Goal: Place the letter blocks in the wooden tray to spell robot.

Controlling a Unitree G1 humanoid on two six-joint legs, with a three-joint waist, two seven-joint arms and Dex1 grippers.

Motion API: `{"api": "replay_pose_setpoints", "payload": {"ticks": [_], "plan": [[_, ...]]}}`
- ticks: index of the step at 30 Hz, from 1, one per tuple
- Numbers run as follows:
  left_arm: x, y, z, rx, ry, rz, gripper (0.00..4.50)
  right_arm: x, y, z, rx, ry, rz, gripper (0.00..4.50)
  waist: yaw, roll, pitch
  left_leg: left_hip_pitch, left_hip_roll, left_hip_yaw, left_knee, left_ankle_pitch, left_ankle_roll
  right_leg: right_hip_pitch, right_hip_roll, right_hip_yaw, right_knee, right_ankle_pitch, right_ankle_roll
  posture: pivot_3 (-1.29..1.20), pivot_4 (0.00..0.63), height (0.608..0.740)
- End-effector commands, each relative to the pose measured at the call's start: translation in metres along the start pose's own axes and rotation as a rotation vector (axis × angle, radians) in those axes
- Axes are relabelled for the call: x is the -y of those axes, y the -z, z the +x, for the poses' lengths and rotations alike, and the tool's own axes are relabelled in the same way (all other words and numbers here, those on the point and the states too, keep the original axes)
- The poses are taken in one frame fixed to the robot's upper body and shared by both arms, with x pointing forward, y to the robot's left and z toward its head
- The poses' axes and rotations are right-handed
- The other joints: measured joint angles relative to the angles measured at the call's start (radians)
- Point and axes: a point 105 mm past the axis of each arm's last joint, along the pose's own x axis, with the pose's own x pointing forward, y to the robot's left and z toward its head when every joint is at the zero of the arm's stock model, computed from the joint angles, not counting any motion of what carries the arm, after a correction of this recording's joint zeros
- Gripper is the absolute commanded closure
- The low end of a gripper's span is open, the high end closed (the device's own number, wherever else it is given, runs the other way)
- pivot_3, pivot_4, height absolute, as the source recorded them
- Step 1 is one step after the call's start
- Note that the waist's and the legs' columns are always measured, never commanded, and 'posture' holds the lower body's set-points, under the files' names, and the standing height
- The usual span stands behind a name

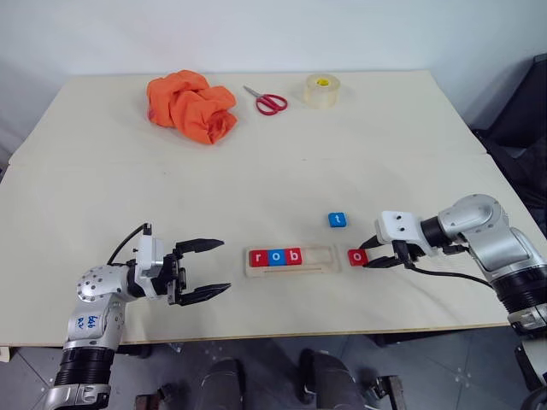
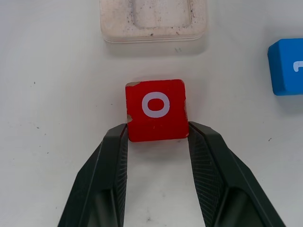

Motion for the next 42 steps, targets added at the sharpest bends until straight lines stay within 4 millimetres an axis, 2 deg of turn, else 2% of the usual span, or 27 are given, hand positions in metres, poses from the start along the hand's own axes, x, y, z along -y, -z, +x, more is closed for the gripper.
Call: {"api": "replay_pose_setpoints", "payload": {"ticks": [1,7,11,15,18,25,42], "plan": [[-0.002,-0.01,-0.001,0.024,-0.003,0.041,0.0,0.002,-0.001,-0.003,-0.002,0.022,0.018,3.04,0.0,0.0,0.0,0.0,0.0,0.0,0.0,0.0,0.0,0.0,0.0,0.0,0.0,0.0,0.0,0.0,0.15,0.74],[-0.004,-0.01,0.001,0.029,-0.002,0.039,0.0,0.005,-0.018,-0.014,0.063,0.108,0.097,3.04,0.001,0.0,0.0,0.0,0.0,0.0,0.0,0.0,0.0,0.0,0.0,0.0,0.0,0.0,0.0,0.0,0.15,0.74],[-0.003,-0.009,-0.001,0.021,0.024,0.035,0.0,0.004,-0.045,-0.02,0.117,0.137,0.11,3.04,0.002,0.0,0.0,-0.001,0.0,0.0,0.0,0.0,0.0,-0.001,0.0,0.0,0.001,0.0,0.0,0.0,0.15,0.74],[-0.009,-0.01,-0.005,0.003,0.051,0.043,0.0,0.002,-0.075,-0.014,0.143,0.126,0.09,3.04,0.001,0.0,0.0,-0.001,0.0,0.0,0.0,-0.001,0.0,-0.001,0.0,0.0,0.0,0.0,0.0,0.0,0.15,0.74],[-0.014,-0.011,-0.004,0.009,0.045,0.054,0.0,-0.001,-0.085,-0.003,0.13,0.107,0.091,3.04,0.001,0.0,0.0,-0.001,0.001,0.0,0.0,-0.001,0.0,-0.002,0.0,0.0,0.0,0.0,0.0,0.0,0.15,0.74],[-0.012,-0.008,0.002,0.027,0.047,0.051,0.0,-0.009,-0.096,0.02,0.072,0.048,0.052,3.04,0.002,0.0,0.0,-0.003,0.001,0.002,0.003,-0.005,0.003,-0.002,0.0,0.001,0.0,0.0,0.0,0.0,0.15,0.74],[-0.01,-0.007,0.003,0.036,0.025,0.053,0.0,-0.001,-0.087,0.04,0.012,0.038,0.039,3.04,0.0,0.0,0.0,-0.002,0.001,0.004,0.004,-0.006,0.004,-0.003,0.0,0.002,0.0,0.0,0.0,0.0,0.15,0.74]]}}
